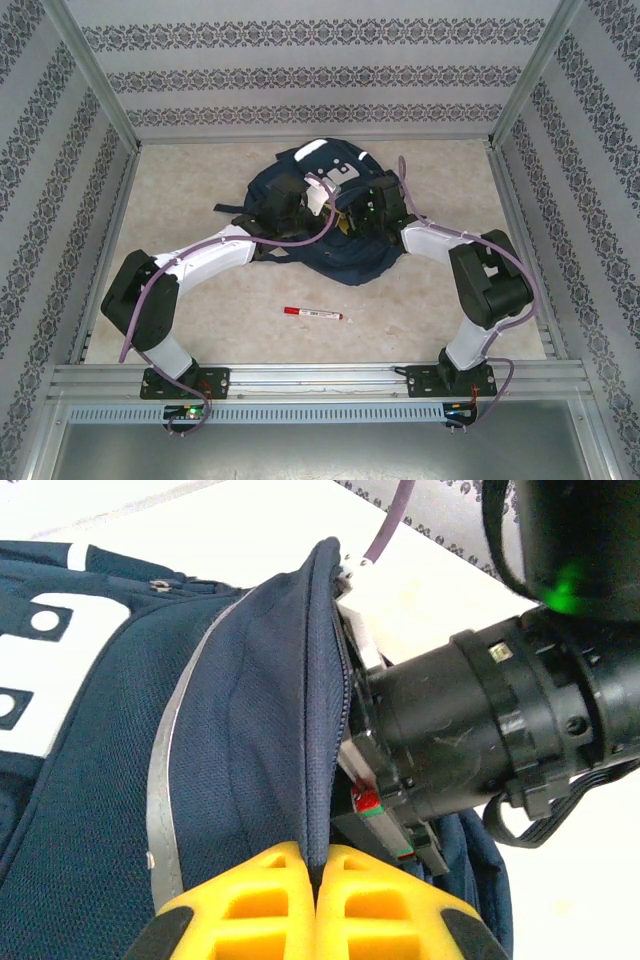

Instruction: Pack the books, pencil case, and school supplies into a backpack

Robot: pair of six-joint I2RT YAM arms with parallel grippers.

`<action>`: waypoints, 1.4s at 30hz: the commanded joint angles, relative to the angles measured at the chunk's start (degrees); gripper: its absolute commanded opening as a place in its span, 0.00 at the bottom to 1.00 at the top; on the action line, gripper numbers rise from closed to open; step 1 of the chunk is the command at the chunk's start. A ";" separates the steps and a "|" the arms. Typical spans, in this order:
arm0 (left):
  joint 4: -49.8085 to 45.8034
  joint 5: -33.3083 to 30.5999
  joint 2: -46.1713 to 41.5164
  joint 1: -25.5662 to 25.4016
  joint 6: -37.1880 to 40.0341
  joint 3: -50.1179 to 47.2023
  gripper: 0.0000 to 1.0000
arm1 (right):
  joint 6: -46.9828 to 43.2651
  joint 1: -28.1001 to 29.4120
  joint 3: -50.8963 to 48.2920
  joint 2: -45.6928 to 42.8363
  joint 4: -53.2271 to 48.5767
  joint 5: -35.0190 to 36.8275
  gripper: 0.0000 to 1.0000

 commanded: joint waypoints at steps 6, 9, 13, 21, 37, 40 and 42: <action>9.86 2.30 -2.31 -0.18 -4.05 -1.19 0.00 | -10.47 -0.94 1.38 1.40 4.24 -10.35 0.73; 11.99 1.29 -3.00 0.92 -5.54 -3.08 0.00 | -14.41 -2.08 -0.14 -0.60 4.34 -14.10 0.73; 10.87 0.78 -3.38 1.69 -5.66 -2.89 0.00 | -20.81 -3.70 -2.48 -3.65 1.82 -14.41 0.58; 10.69 1.58 -3.47 1.97 -4.85 -2.95 0.00 | -23.62 -6.02 -3.14 -0.70 2.37 -11.40 0.34; 10.98 4.75 -0.65 2.30 -5.07 -0.97 0.00 | -31.86 -4.93 7.66 11.64 12.72 -9.45 0.00; 12.27 4.10 -1.67 3.05 -4.61 -2.05 0.00 | -37.34 -4.04 8.40 12.41 11.59 -10.83 0.00; 12.85 4.27 -2.15 4.00 -4.92 -2.63 0.00 | -38.24 -4.50 6.05 11.17 11.64 -10.54 0.01</action>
